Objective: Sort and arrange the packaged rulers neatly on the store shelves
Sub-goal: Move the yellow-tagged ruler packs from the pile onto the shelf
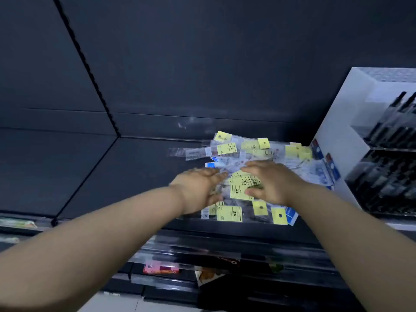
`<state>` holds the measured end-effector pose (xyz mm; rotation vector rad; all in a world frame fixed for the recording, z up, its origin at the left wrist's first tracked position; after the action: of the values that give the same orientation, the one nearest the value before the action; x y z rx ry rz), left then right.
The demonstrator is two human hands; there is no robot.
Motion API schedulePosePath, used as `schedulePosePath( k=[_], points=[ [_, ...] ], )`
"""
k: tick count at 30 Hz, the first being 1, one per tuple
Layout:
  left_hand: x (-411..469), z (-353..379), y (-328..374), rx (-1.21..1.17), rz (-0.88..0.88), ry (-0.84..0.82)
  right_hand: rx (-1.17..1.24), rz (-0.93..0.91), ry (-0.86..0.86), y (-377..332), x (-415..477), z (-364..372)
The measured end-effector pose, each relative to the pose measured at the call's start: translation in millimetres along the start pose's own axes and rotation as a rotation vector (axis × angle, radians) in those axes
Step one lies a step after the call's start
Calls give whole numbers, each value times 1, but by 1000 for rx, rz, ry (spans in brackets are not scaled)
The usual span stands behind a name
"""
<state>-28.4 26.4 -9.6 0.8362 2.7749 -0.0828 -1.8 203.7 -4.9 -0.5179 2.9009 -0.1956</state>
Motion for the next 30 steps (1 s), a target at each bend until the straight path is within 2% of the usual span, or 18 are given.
schedulePosePath(
  k=[6,13,16,20,26,30],
  points=[
    [12,18,5,114,-20,-70,-25,9,-88,4,6,21],
    [23,20,7,143,-115,-123,-83,33,-70,1,12,29],
    [25,22,9,97,-146,-103,-141,36,-21,-2,13,25],
    [27,22,8,71,-154,10,-191,51,-13,-6,15,23],
    [26,22,8,8,-146,50,-135,68,-5,-9,12,24],
    [28,22,13,93,-169,74,-174,42,-9,-11,10,22]
  ],
)
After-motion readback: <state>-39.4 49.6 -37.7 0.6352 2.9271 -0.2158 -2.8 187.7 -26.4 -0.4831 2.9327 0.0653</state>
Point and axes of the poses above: each hand's wrist, its own x-axis towards the middle knuckle, its own z-axis out of the palm, y = z × x, the point moved 4 cm from there along x, towards the middle knuckle, and after that the axes turned 9 degrees about -z, right-handed, at the moved point
